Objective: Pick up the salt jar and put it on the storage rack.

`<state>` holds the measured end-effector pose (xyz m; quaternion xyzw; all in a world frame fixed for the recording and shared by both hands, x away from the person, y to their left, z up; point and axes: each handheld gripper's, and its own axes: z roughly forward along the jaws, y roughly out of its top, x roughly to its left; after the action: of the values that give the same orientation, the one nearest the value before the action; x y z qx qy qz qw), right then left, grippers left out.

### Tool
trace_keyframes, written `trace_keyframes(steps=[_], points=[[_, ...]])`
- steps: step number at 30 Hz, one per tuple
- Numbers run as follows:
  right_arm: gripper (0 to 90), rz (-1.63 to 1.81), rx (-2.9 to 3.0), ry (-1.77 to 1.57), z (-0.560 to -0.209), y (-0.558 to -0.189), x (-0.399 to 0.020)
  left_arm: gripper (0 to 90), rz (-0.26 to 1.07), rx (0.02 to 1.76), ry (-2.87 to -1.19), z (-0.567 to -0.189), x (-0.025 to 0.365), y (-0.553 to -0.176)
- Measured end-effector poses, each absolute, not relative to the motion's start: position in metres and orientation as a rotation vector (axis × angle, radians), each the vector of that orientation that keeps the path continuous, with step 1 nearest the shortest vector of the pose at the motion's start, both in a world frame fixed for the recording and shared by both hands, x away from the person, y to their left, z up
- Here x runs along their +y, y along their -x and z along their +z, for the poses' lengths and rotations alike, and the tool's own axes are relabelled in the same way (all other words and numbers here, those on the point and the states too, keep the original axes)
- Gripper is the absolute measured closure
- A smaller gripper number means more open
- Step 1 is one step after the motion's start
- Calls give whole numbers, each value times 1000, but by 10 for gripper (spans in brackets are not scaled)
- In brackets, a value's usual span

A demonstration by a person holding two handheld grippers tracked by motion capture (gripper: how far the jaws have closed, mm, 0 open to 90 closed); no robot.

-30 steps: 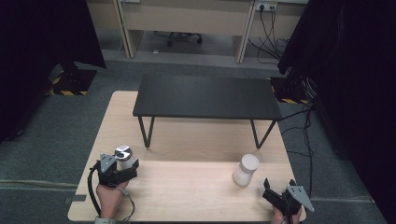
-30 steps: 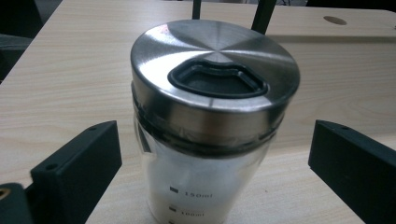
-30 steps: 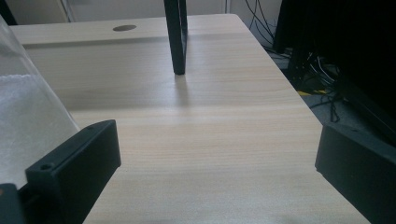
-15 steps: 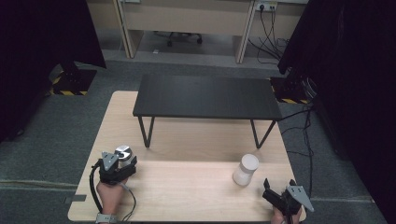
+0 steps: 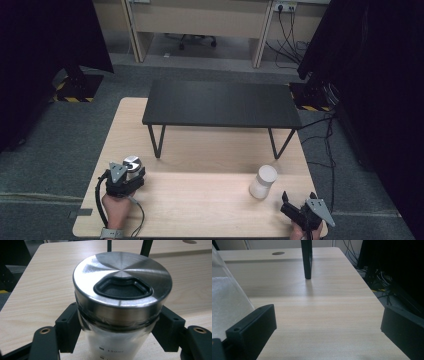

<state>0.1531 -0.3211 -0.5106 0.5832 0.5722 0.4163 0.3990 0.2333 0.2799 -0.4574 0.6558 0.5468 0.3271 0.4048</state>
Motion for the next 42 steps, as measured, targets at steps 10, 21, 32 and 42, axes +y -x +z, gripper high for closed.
trace_keyframes(steps=[10, 21, 32, 42], points=[[3, 1055, 1457, -1461, -511, -152, -321, 310, 825, 1403, -1648, -454, 273, -231], [3, 1055, 1466, -1457, -511, -153, -322, 310, 826, 1371, -1662, -435, 264, -228], [3, 1075, 1459, -1458, -512, -152, -324, 311, 871, 1335, -1667, -411, 250, -224], [3, 1064, 1466, -1475, -510, -154, -323, 311, 843, 1310, -1654, -389, 247, -226]])
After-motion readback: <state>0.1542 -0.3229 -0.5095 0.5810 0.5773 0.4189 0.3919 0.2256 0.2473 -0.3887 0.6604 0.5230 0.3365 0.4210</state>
